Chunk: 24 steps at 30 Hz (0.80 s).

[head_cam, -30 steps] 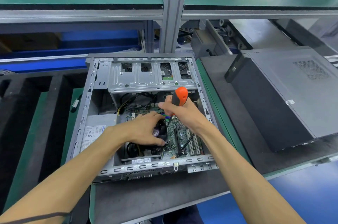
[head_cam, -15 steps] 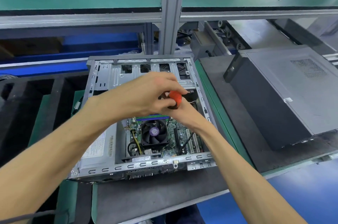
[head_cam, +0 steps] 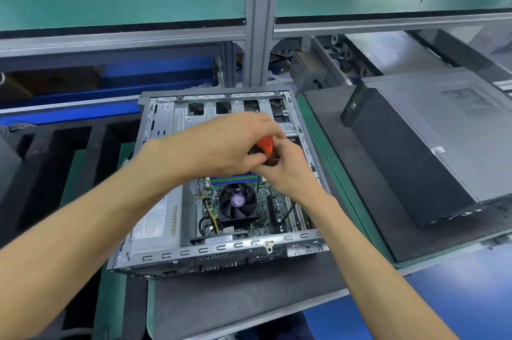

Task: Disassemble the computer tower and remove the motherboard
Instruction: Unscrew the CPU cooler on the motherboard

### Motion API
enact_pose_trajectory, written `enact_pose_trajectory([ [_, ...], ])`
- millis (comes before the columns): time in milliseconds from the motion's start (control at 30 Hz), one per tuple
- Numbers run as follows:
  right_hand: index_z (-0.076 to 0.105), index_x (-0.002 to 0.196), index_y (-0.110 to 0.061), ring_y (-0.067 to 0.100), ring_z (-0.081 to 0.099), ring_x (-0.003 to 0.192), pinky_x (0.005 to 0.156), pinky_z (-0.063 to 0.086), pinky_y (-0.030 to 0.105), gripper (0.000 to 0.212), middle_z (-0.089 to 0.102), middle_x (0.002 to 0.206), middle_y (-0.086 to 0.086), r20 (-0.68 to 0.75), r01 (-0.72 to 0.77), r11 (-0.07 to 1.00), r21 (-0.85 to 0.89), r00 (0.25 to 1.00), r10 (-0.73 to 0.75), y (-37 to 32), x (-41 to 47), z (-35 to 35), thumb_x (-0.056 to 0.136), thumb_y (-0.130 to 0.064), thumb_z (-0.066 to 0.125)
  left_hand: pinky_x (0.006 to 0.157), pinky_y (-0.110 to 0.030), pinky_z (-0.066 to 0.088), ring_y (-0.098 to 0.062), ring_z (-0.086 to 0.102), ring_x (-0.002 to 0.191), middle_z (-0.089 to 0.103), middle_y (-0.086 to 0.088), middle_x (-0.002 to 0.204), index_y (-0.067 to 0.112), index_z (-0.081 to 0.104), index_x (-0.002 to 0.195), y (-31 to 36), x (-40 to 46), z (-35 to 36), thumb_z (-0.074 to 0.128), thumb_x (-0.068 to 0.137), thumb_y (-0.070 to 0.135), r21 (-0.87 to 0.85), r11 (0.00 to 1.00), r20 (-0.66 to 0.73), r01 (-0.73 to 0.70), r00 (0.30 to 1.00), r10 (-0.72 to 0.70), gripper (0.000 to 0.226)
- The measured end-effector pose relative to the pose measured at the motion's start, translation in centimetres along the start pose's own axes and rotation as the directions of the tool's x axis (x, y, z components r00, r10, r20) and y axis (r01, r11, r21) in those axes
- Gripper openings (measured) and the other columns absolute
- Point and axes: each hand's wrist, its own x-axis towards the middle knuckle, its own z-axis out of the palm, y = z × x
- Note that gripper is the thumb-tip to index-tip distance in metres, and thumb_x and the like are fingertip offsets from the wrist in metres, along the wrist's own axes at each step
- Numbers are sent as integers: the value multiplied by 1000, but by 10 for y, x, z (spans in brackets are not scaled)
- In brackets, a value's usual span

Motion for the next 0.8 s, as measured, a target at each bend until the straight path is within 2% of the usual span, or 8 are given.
enact_pose_trajectory([
  [133, 51, 76, -50, 6, 48, 64, 60, 39, 16, 34, 51, 73, -12, -12, 48, 998, -38, 999, -48, 1, 1, 0, 81, -36, 81, 89, -34, 48, -15, 59, 98, 61, 8, 104, 22, 67, 117, -7, 9, -8, 65, 86, 15, 38, 999, 65, -29, 998, 26, 32],
  [267, 56, 105, -35, 9, 51, 65, 59, 41, 17, 40, 56, 80, -15, -12, 37, 998, 52, 999, -36, -3, -3, -2, 78, -39, 84, 73, -39, 50, -25, 61, 85, 65, 0, 89, 17, 66, 96, -20, 16, -8, 64, 89, 43, 175, 982, 17, 72, 997, -76, 26],
  [367, 55, 102, -33, 10, 52, 65, 57, 43, 23, 39, 56, 74, -19, -68, 55, 995, 83, 996, -49, -7, -5, 3, 77, -41, 84, 55, -35, 36, -29, 54, 66, 47, 1, 63, 16, 53, 74, -19, 17, -2, 55, 89, 57, 295, 948, -53, 116, 993, -105, 44],
  [467, 57, 93, -25, 19, 58, 72, 63, 51, 39, 35, 62, 78, -8, -87, 35, 995, 90, 996, -27, -6, -6, 6, 78, -43, 83, 53, -32, 26, -28, 43, 57, 33, 2, 56, 17, 47, 71, -4, 19, 6, 42, 90, 66, 433, 887, -124, 163, 985, -121, 53],
  [533, 60, 91, -22, 17, 60, 73, 65, 51, 36, 34, 65, 79, -6, -71, 5, 992, 122, 997, 3, -5, -7, 2, 77, -42, 84, 55, -32, 25, -30, 43, 58, 44, -2, 62, 18, 43, 77, 3, 21, 11, 35, 93, 66, 494, 851, -161, 177, 981, -110, 51],
  [600, 62, 86, -25, 15, 58, 70, 64, 49, 32, 29, 66, 77, -4, -51, -10, 992, 129, 999, 16, -4, -8, -5, 73, -44, 79, 56, -34, 30, -30, 56, 72, 57, -3, 85, 19, 43, 89, 4, 18, 14, 37, 95, 63, 477, 873, -148, 101, 988, -34, 45],
  [700, 60, 73, -42, 5, 51, 61, 57, 44, 20, 16, 61, 67, -10, -9, -42, 990, 132, 999, 43, -2, -8, -20, 72, -39, 76, 61, -35, 45, -19, 58, 88, 52, 4, 107, 20, 50, 114, 7, 14, 9, 55, 93, 40, 317, 942, -16, -114, 992, 126, 29],
  [800, 58, 72, -36, 5, 50, 60, 57, 42, 17, 27, 59, 67, -8, 51, -53, 991, 125, 998, 47, 3, -10, -27, 82, -27, 81, 66, -37, 48, -21, 60, 89, 54, 3, 110, 18, 54, 115, 8, 21, 3, 56, 92, 27, 308, 941, 75, -141, 989, 124, 25],
])
